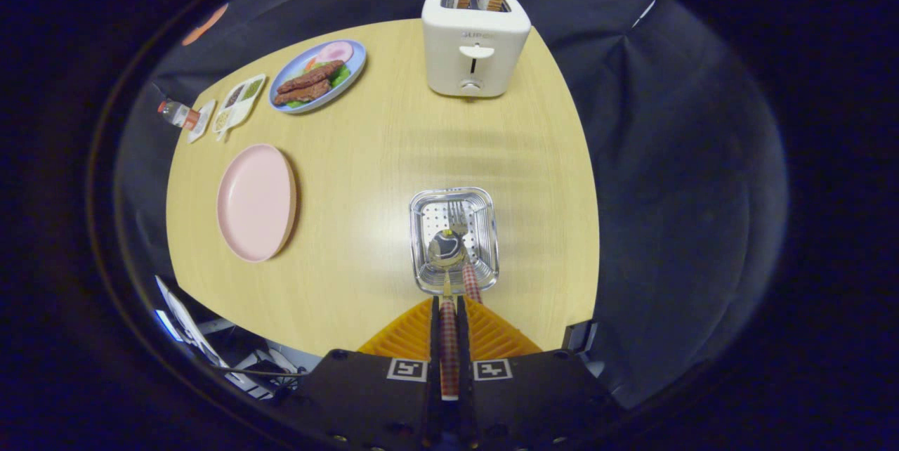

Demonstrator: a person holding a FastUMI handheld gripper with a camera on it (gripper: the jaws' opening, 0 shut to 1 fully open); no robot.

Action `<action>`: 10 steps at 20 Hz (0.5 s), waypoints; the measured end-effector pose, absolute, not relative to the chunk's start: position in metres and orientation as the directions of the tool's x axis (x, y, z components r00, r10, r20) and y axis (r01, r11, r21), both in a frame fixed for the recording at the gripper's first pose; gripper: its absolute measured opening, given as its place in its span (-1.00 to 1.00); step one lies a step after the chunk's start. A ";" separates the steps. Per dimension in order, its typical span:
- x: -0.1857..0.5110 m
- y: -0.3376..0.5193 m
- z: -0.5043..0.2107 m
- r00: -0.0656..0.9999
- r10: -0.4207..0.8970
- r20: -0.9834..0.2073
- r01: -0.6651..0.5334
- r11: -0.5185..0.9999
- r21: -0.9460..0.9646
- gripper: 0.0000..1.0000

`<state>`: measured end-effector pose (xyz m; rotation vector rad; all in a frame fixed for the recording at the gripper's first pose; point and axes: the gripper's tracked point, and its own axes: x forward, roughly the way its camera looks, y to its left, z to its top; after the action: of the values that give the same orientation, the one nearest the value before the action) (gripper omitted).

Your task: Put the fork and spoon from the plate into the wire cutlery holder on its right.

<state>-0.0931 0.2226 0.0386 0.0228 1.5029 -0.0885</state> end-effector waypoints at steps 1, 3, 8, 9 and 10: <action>-0.089 0.222 0.035 0.062 -0.044 -0.997 0.079 0.996 -0.039 -0.82; -0.082 0.224 0.030 0.068 -0.038 -0.997 0.092 0.995 -0.031 -0.82; -0.068 0.230 0.021 0.099 0.000 -0.995 0.103 0.995 0.011 -0.78; -0.066 0.231 0.021 0.110 0.005 -0.994 0.106 0.994 0.016 -0.78; -0.065 0.230 0.021 0.116 0.004 -0.993 0.111 0.994 0.017 -0.78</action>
<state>-0.0649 0.2301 0.0212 0.0954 1.4526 -0.0786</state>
